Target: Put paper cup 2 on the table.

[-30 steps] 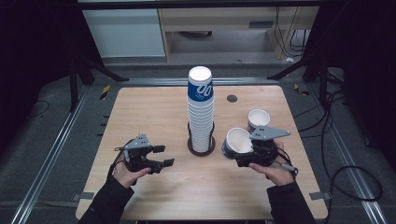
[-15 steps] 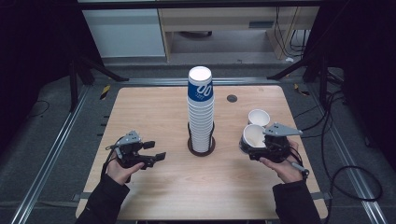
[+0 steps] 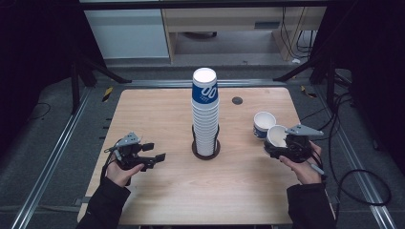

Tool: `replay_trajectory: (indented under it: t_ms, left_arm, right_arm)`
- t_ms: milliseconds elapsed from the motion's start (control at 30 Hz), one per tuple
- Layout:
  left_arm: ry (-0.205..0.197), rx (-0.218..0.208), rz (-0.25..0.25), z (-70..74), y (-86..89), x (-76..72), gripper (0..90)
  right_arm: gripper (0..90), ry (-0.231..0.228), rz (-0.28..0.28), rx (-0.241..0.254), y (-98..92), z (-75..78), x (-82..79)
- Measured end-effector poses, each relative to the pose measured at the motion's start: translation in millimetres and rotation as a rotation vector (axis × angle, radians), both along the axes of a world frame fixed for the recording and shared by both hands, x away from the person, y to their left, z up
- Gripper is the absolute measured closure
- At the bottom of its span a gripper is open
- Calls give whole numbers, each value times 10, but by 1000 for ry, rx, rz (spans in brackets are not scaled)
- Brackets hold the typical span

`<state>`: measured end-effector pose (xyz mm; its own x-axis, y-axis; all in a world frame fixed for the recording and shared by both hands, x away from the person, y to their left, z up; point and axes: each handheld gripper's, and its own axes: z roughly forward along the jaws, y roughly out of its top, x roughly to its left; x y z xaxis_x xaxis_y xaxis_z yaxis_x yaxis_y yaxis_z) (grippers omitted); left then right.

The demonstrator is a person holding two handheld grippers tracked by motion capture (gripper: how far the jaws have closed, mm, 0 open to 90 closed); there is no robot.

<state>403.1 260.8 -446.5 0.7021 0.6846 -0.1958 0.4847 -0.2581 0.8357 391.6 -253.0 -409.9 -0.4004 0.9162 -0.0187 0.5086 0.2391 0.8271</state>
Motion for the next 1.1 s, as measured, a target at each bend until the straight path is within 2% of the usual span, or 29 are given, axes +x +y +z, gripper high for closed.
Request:
replay_trajectory:
  t_ms: [100,300,400,567,733,900,1100]
  left_arm:
    - [1,3,2,-5,6,2,232]
    - [-1,7,2,-6,19,-6,232]
    - [-1,10,3,-7,20,-7,232]
    - [3,18,3,-20,8,-6,231]
    - [3,24,5,-28,8,-6,231]
    - [3,28,7,-32,12,-3,230]
    - [6,34,5,-42,11,1,230]
  right_arm:
    - [188,30,-17,-14,-42,-53,30]
    - [188,52,-63,-41,-135,-113,70]
    - [188,64,-72,-36,-164,-130,67]
    - [186,78,-31,-38,-107,-160,47]
    - [185,101,7,-62,0,-262,68]
    - [185,131,23,-85,74,-378,114]
    - [183,157,19,-74,73,-458,155]
